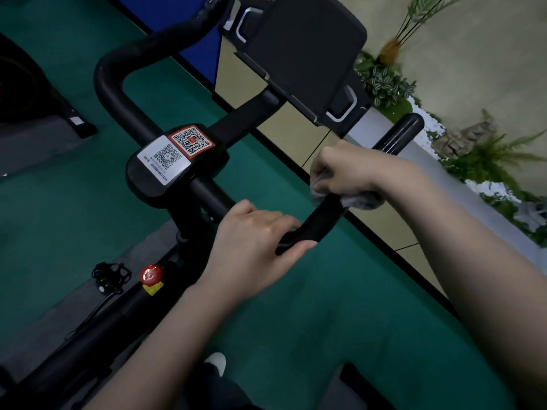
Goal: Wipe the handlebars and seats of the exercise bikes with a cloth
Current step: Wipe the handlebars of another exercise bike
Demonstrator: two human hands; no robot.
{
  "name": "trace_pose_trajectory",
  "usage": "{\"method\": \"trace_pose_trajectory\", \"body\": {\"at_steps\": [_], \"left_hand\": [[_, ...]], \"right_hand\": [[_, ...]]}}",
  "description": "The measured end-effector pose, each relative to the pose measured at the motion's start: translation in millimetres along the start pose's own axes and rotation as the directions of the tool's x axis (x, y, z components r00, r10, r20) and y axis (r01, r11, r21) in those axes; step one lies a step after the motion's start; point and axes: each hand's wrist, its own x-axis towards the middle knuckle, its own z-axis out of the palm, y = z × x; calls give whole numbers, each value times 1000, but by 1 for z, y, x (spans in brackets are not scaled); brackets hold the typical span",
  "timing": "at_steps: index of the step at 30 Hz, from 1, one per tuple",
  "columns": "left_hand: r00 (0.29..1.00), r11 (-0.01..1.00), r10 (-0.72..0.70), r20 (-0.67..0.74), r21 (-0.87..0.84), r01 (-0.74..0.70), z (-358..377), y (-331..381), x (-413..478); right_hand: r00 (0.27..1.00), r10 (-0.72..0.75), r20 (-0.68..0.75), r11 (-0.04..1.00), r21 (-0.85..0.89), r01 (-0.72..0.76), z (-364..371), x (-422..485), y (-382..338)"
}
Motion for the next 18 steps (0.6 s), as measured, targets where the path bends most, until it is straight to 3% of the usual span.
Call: {"method": "trace_pose_trajectory", "body": {"at_steps": [6,10,13,16,18], "left_hand": [[1000,1000,-14,9,22,14,2,1,1],[999,1000,-11,31,25,10,1,-1,1],[998,999,-23,53,36,21,1,2,3],[996,998,-27,84,65,21,1,3,6],[995,996,-42,86,80,35,1,7,10]], "right_hand": [[975,-208,-80,977,-73,202,19,-10,-4],[934,-144,-326,988,-1,152,25,-9,20],[772,-187,-608,973,-7,230,51,-14,24],[493,-83,-866,943,92,320,85,-21,26],[301,35,-953,923,147,357,99,-19,29]]}}
